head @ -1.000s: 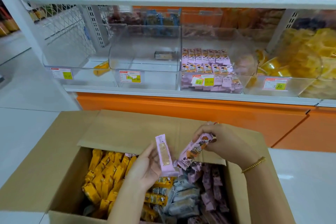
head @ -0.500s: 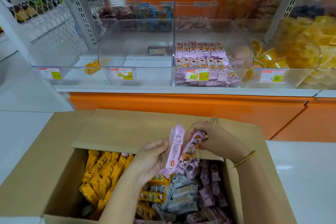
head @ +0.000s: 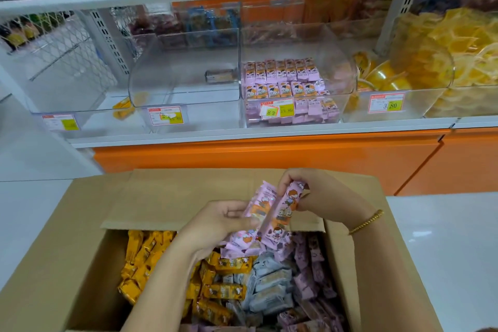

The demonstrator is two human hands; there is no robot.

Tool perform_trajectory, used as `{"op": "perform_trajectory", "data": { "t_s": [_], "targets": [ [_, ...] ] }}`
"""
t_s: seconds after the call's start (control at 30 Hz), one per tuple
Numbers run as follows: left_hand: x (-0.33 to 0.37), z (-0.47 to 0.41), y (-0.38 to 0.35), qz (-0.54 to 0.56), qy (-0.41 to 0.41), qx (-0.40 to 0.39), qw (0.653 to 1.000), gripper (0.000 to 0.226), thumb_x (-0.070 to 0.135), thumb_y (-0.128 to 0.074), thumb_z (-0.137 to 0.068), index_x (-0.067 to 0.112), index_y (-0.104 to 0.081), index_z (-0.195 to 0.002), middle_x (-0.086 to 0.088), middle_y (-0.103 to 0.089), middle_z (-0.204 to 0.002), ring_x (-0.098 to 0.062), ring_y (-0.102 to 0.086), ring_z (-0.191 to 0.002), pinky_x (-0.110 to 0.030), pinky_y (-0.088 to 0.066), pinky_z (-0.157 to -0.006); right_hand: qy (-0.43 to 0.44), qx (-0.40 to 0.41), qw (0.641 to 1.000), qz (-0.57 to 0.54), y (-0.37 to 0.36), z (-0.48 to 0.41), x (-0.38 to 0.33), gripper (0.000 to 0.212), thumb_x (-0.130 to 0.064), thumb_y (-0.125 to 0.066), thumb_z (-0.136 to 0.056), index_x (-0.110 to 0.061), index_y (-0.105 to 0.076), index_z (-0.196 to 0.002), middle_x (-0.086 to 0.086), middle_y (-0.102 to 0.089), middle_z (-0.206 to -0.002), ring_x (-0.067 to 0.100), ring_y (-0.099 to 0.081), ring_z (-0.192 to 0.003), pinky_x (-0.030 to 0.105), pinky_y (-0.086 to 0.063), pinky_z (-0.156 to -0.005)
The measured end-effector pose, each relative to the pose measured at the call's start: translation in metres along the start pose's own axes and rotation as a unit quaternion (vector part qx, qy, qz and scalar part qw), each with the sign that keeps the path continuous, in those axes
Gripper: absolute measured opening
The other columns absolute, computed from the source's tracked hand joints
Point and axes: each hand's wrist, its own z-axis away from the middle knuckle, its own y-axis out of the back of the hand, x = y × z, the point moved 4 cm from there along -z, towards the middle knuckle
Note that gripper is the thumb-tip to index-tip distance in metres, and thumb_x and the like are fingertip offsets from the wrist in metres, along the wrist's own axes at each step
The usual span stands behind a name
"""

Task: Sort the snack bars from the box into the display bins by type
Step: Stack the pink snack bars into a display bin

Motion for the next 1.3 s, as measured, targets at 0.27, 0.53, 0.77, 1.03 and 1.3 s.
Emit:
{"op": "perform_trajectory", "data": {
  "t_s": [0.27,0.53,0.77,1.03,1.3],
  "targets": [
    [0.000,0.007,-0.007,0.188,0.022,-0.078,0.979,0.048,0.021,-0.067,-0.081,0.011,-0.058,-0.127,-0.020,-0.059,-0.127,-0.037,-0.054,-0.113,-0.049,-0.049,-0.094,0.002,-0.016,1.000,-0.023,0.001,0.005,-0.007,0.043,0.008,-0.062,-0.077,-0.032,-0.060,-0.091,0.002,-0.061,-0.104,0.026,-0.061,-0.090,0.040,-0.052,-0.074],
    [0.023,0.011,-0.005,0.100,-0.030,-0.058,0.993,0.057,0.009,-0.070,-0.071,0.022,-0.057,-0.125,-0.011,-0.068,-0.115,-0.028,-0.063,-0.110,-0.045,-0.045,-0.100,-0.002,0.038,0.999,-0.039,-0.003,0.001,-0.014,0.057,0.002,-0.077,-0.072,-0.037,-0.050,-0.104,-0.001,-0.057,-0.114,0.015,-0.063,-0.095,0.034,-0.059,-0.074],
    [0.060,-0.006,-0.004,0.096,-0.115,0.044,0.988,0.067,0.012,-0.085,-0.060,0.018,-0.060,-0.122,-0.009,-0.073,-0.103,-0.024,-0.069,-0.092,-0.032,-0.056,-0.070,0.000,0.149,0.949,-0.277,0.001,-0.005,-0.024,0.056,0.002,-0.064,-0.086,-0.026,-0.045,-0.131,0.003,-0.063,-0.113,0.019,-0.068,-0.092,0.034,-0.057,-0.081],
    [0.076,-0.025,-0.001,0.094,-0.092,0.142,0.981,0.031,0.003,-0.076,-0.074,0.012,-0.058,-0.097,-0.006,-0.071,-0.081,-0.011,-0.064,-0.056,-0.022,-0.053,-0.052,-0.055,0.242,0.911,-0.329,0.025,-0.014,-0.011,0.046,-0.003,-0.071,-0.080,-0.006,-0.056,-0.124,-0.002,-0.073,-0.091,0.007,-0.070,-0.074,0.022,-0.054,-0.057],
    [0.097,-0.036,0.012,0.045,-0.073,0.054,0.995,0.027,0.003,-0.077,-0.070,0.008,-0.072,-0.096,-0.008,-0.074,-0.087,-0.014,-0.071,-0.074,-0.018,-0.056,-0.066,0.076,0.183,0.963,0.184,0.063,-0.042,-0.071,0.052,-0.018,-0.076,-0.078,-0.022,-0.061,-0.127,0.000,-0.071,-0.101,0.004,-0.051,-0.075,0.016,-0.039,-0.067]
  ]
}}
